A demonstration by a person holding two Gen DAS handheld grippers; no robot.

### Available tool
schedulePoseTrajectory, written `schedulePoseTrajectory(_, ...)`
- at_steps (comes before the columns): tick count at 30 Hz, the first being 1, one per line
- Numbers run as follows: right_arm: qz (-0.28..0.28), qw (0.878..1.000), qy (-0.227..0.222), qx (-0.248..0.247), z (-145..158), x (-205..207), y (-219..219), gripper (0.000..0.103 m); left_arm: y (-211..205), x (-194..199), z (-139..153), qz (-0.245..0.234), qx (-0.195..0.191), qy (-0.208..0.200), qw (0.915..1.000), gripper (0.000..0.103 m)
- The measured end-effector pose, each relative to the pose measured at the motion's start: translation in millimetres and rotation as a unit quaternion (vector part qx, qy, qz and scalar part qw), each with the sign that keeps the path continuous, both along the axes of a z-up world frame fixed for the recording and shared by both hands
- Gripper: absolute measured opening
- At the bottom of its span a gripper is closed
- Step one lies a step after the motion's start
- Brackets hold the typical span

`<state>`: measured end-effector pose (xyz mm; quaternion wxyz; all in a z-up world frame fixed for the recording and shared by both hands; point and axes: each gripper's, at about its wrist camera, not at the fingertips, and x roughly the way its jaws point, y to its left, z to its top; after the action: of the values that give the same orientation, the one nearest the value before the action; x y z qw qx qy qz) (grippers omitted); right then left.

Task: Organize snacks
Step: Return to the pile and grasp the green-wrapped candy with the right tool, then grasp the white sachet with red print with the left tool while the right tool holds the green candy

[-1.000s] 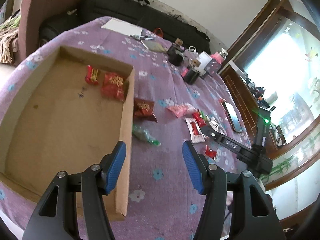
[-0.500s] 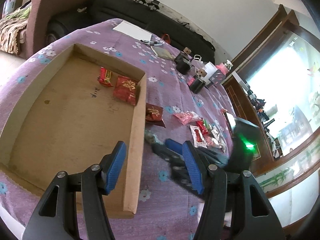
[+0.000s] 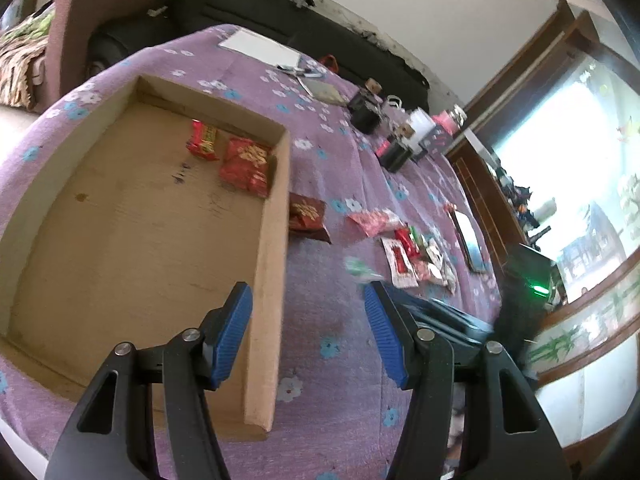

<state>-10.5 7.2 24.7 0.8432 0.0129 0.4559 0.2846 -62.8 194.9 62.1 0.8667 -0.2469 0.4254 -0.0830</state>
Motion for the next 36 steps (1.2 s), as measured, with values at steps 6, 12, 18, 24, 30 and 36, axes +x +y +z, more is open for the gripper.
schedulePoseTrajectory(6, -0.081, 0.995, -0.014, 0.057, 21.1, -31.5, -93.2, 0.019, -48.4, 17.9, -12.0, -0.053, 0.021, 0.019, 0.9982, 0.057)
schedulePoseTrajectory(12, -0.176, 0.98, -0.006, 0.088, 14.6, -27.7, -170.6, 0.019, -107.0, 31.6, -26.9, -0.114, 0.048, 0.041, 0.9915, 0.057)
schedulePoseTrajectory(18, -0.213, 0.97, 0.004, 0.114, -8.7, -18.4, -202.1, 0.019, -134.8, 56.4, -27.3, -0.12, 0.056, 0.05, 0.9899, 0.057)
schedulePoseTrajectory(24, -0.211, 0.968, 0.005, 0.135, -16.2, -17.8, -207.2, 0.019, -154.8, 84.6, -32.5, -0.114, 0.065, 0.047, 0.9902, 0.057)
schedulePoseTrajectory(30, -0.201, 0.971, 0.001, 0.133, -15.4, -20.0, -202.1, 0.021, -172.6, 118.3, -46.8, -0.11, 0.078, 0.054, 0.9894, 0.057)
schedulePoseTrajectory(36, -0.2, 0.97, -0.001, 0.139, -16.0, -21.6, -202.0, 0.021, -190.2, 125.3, -52.5, -0.118, 0.143, 0.028, 0.9822, 0.05)
